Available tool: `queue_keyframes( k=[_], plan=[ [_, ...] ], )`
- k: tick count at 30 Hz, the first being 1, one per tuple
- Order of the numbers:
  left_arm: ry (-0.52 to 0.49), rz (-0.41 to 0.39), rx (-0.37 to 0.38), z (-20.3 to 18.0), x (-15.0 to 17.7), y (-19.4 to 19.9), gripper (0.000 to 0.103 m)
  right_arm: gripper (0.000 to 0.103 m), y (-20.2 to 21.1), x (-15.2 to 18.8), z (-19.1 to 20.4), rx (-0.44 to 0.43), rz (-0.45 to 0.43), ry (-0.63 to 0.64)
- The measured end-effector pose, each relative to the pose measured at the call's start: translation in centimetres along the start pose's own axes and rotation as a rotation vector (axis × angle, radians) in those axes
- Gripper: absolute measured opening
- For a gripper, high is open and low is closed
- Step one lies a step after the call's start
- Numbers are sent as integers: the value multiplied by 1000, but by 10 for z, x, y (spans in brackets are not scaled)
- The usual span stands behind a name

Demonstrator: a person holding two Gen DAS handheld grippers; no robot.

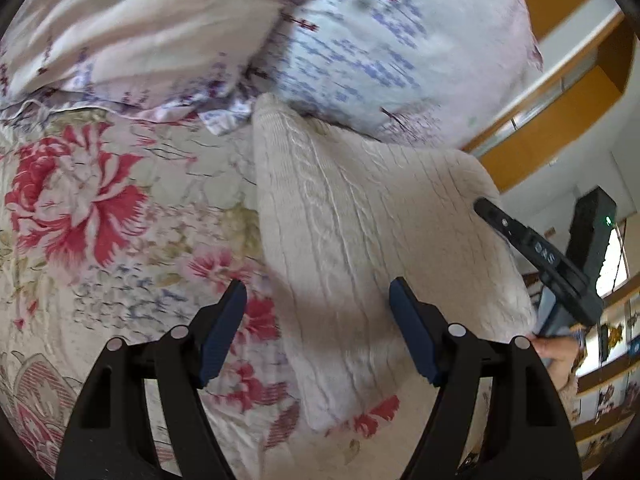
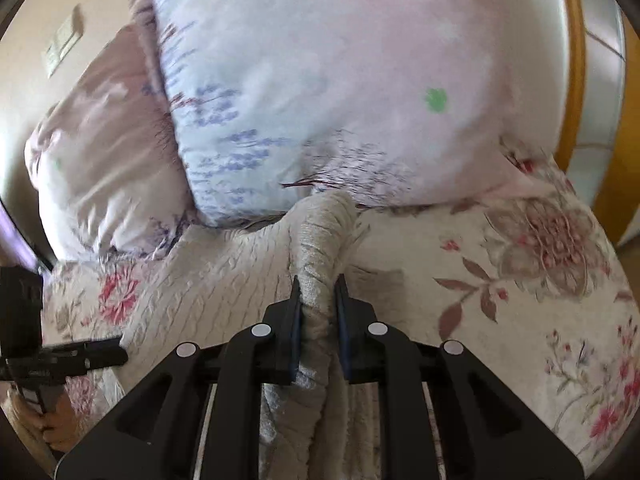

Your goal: Fold small clothes

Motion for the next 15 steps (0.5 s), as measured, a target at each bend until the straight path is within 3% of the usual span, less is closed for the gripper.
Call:
queue_keyframes(
  k=[4,6,9,11,13,15],
  plan=[
    [-43,3,15,-12,4,-3,74,15,8,-11,-11,1,-53,-18],
    [-41,8,22,-14,5,-5,74,15,-6,-3,-17,30,-3,-26],
    [-32,17,23,-13,8,-4,74,18,-39,24,-41,106,151,-57],
    [-26,19,25,-12,9,-1,73,22,-33,26,-53,75,137,-143],
    [-20,12,18,-8,10,6,73,45,-16,21,-61,51,105,-215],
    [-2,7,17,-3,10,12,73,53,8,19,-66,-1,64,-269]
  ],
)
Point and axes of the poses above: each gripper's, at about its wrist camera, not at the fingertips, and y roughly against the way its jaws point, z to its left, x to its underside, the point moved 6 cm from there along -y, roughly the way its jaws point, and after that the axes turned 8 degrees about -z, right-handed, at the moved point
